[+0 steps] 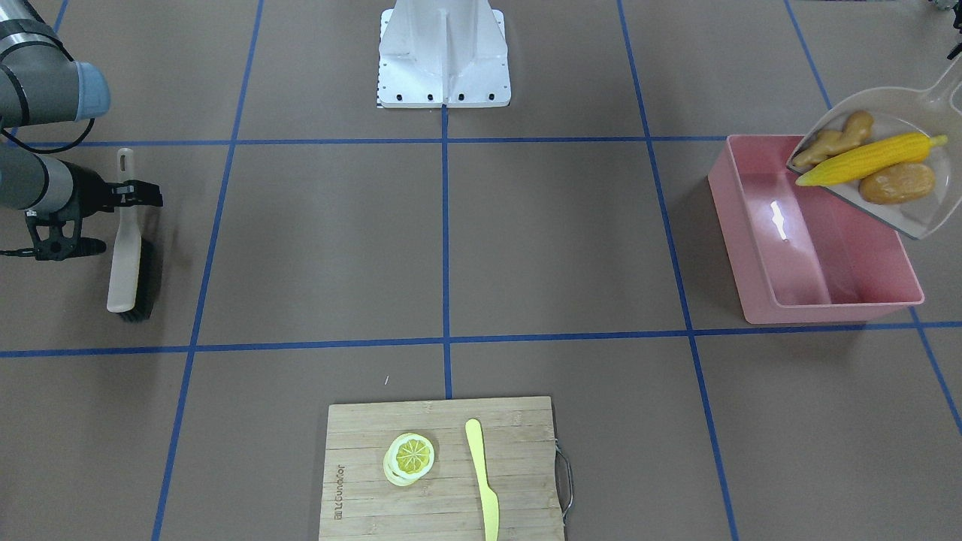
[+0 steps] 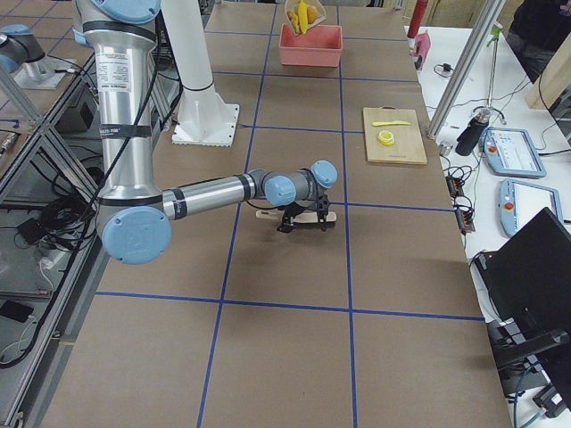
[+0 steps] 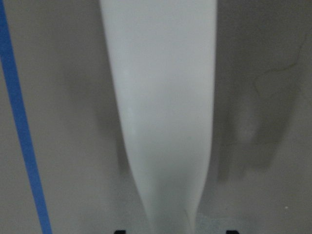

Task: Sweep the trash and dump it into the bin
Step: 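Tip the dustpan over the pink bin with left gripper while right sets brush down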

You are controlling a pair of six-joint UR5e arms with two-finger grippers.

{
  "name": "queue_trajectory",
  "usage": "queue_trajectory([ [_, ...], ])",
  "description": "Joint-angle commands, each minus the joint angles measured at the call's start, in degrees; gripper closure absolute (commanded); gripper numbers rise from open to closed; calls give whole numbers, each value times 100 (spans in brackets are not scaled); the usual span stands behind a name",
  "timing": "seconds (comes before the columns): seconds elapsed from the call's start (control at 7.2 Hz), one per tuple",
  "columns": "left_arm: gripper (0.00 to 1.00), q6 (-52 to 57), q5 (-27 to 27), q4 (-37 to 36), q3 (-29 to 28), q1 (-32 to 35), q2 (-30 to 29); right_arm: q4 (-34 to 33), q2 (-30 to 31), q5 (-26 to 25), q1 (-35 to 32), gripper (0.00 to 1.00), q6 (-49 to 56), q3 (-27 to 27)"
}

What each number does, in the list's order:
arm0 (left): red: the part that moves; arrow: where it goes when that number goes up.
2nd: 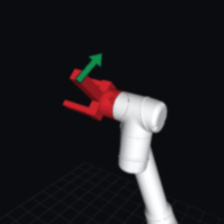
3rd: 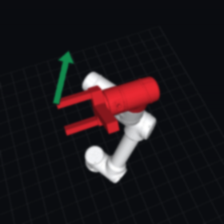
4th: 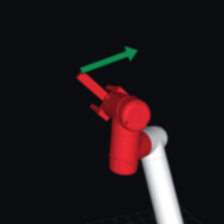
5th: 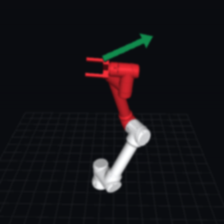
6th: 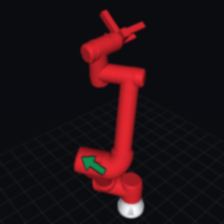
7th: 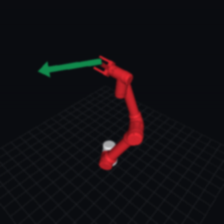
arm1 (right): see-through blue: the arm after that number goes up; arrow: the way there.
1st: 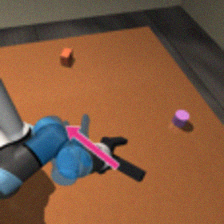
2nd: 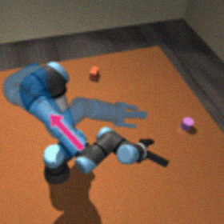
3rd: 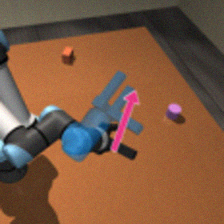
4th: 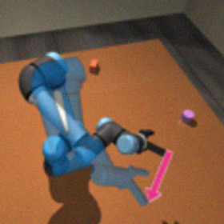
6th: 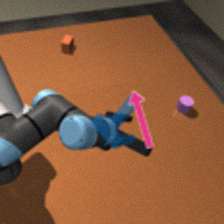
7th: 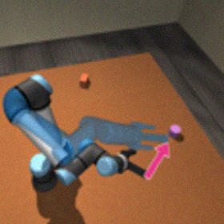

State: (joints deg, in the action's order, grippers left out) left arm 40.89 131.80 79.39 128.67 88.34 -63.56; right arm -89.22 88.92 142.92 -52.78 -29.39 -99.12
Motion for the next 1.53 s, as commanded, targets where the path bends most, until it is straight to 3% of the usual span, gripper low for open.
queue_trajectory([
  [0.0,100,189,-215,-563,44,-44,-340,80,20,-1,-536,0,30,-308],
  [0.42,100,542,-523,-1539,106,-132,-947,888,2,-798,-1679,0,48,-398],
  [0.69,100,1406,-620,-1699,220,77,-1018,881,63,-1849,-2277,0,100,-354],
  [0.83,100,2178,-542,-1882,394,505,-1027,793,116,-1890,-2637,0,309,-319],
  [0.97,100,2473,-315,-1805,500,561,-1062,784,317,-1873,-2823,0,529,-336],
  [1.11,100,2459,357,-1422,449,545,-1175,775,475,-1821,-2991,0,566,-354],
  [1.25,100,2424,1121,-809,396,379,-1185,792,573,-1733,-3227,0,671,-310],
  [1.39,100,2397,1312,59,196,-32,-1185,784,713,-1472,-3508,0,802,-258],
])
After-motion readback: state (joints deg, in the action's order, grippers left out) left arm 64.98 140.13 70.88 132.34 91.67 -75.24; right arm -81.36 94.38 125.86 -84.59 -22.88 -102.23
